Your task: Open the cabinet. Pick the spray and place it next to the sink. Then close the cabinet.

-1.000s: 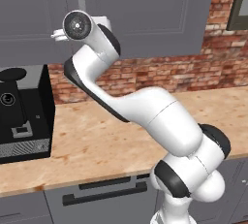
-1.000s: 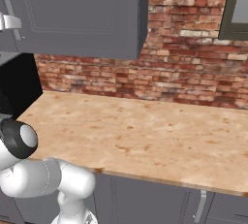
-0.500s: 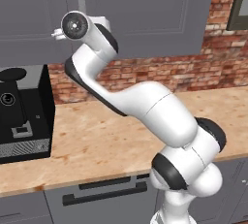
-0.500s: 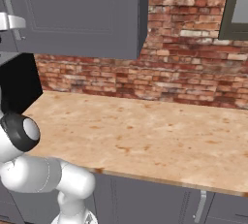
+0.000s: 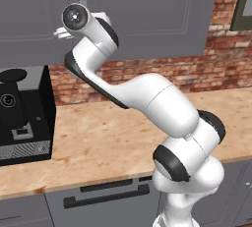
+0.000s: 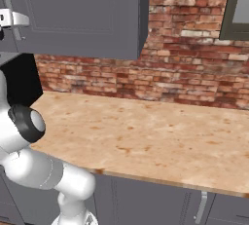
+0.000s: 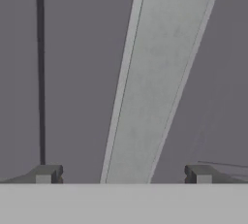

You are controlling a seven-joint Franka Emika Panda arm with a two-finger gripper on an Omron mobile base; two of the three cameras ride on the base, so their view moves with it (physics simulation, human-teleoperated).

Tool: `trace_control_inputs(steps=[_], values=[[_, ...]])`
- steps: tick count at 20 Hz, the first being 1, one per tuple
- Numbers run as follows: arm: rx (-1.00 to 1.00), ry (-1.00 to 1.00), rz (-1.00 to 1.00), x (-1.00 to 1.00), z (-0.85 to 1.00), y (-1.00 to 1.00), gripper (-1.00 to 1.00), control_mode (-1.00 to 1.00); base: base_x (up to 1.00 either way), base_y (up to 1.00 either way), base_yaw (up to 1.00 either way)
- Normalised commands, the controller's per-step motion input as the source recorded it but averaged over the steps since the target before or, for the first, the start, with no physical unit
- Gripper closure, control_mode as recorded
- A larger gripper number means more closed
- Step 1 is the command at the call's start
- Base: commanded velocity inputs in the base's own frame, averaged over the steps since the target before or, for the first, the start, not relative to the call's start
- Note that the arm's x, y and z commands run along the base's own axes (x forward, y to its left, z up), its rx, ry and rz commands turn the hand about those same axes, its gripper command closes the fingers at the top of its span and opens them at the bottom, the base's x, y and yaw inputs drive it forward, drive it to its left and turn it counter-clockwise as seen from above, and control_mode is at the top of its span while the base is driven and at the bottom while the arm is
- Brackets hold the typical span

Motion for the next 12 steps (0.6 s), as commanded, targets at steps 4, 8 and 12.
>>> trace_control_inputs(steps=[4, 8, 12], values=[[-0.02, 0.02, 0.0, 0.08, 0.0, 0.0, -1.0, -1.0, 0.0, 0.0, 0.0], [0.0, -0.01, 0.0, 0.17, -0.06, 0.0, -1.0, -1.0, 0.0, 0.0, 0.0], [0.0, -0.12, -0.03, 0.19, -0.19, 0.04, -1.0, -1.0, 0.0, 0.0, 0.0]])
